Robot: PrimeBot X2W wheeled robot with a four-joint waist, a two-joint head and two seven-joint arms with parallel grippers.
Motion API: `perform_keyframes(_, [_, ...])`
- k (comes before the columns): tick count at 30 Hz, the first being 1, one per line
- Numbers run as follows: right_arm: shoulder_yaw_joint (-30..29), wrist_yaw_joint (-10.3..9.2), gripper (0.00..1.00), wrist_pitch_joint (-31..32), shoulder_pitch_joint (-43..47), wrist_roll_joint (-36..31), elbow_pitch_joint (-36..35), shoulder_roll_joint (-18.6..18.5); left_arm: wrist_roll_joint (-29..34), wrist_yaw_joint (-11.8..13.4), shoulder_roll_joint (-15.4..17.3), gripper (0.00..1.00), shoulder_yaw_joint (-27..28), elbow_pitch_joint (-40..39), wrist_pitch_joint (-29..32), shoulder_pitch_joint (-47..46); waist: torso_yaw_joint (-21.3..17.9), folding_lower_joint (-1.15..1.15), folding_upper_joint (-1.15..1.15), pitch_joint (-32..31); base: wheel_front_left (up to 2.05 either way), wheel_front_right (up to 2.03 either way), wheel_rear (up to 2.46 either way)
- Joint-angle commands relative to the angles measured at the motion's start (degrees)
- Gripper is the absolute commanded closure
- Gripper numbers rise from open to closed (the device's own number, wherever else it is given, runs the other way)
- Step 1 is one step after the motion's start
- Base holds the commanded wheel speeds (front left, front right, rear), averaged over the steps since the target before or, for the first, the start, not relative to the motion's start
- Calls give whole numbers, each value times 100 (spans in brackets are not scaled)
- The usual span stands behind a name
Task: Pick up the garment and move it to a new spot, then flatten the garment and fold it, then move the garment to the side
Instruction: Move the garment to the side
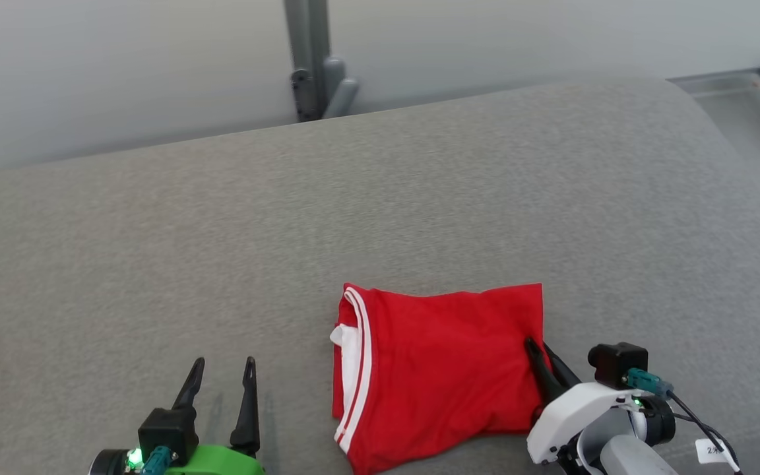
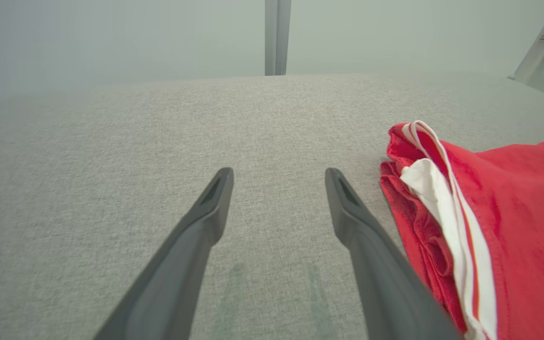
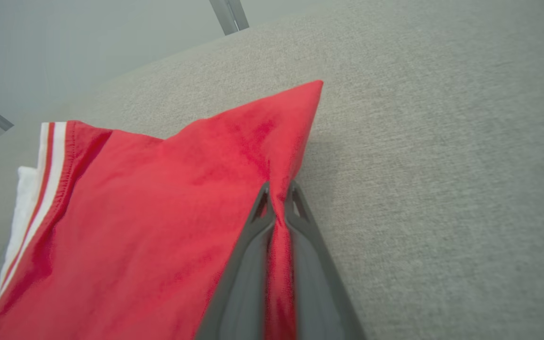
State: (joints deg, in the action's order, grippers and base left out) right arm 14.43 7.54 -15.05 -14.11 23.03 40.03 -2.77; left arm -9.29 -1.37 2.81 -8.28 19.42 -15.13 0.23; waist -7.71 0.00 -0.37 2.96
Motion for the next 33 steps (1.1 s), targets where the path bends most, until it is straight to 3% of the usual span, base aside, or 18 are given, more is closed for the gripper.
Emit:
perform_keyframes(1, [56, -11, 100, -17, -36, -15, -55, -25, 19, 5, 17, 0, -7, -17, 0, -118, -1361, 0, 37, 101, 0, 0, 0])
perform_keyframes(7, [372, -11, 100, -17, -212, 212, -243, -20, 121, -54, 20, 0, -41, -16, 0, -320, -1909, 0, 37, 383, 0, 0, 0])
perform_keyframes(14, [697, -10, 100, -17, -524, 300, -375, -15, 221, -31, 29, 0, 31, -38, 0, -508, -1929, 0, 37, 757, 0, 0, 0])
perform_keyframes(19, [835, -10, 100, -17, -1152, 102, -346, -39, 456, -111, 29, 0, 5, -98, 0, -792, -1433, 0, 37, 1243, 0, 0, 0])
perform_keyframes(24, [734, -10, 100, -18, -2131, -168, -77, -257, 687, -176, 62, 0, 0, -257, 0, -1125, -691, 0, 37, 1808, 0, 0, 0])
perform_keyframes(28, [327, -11, 100, -18, -2925, -388, 391, -599, 797, -173, 100, 0, 26, -428, 0, -1326, -148, 0, 37, 2225, 0, 0, 0])
perform_keyframes(33, [-491, -11, 100, -17, -3714, -844, 1191, -1129, 882, -103, 141, 0, 60, -640, 0, -1435, 265, 0, 37, 2618, 0, 0, 0])
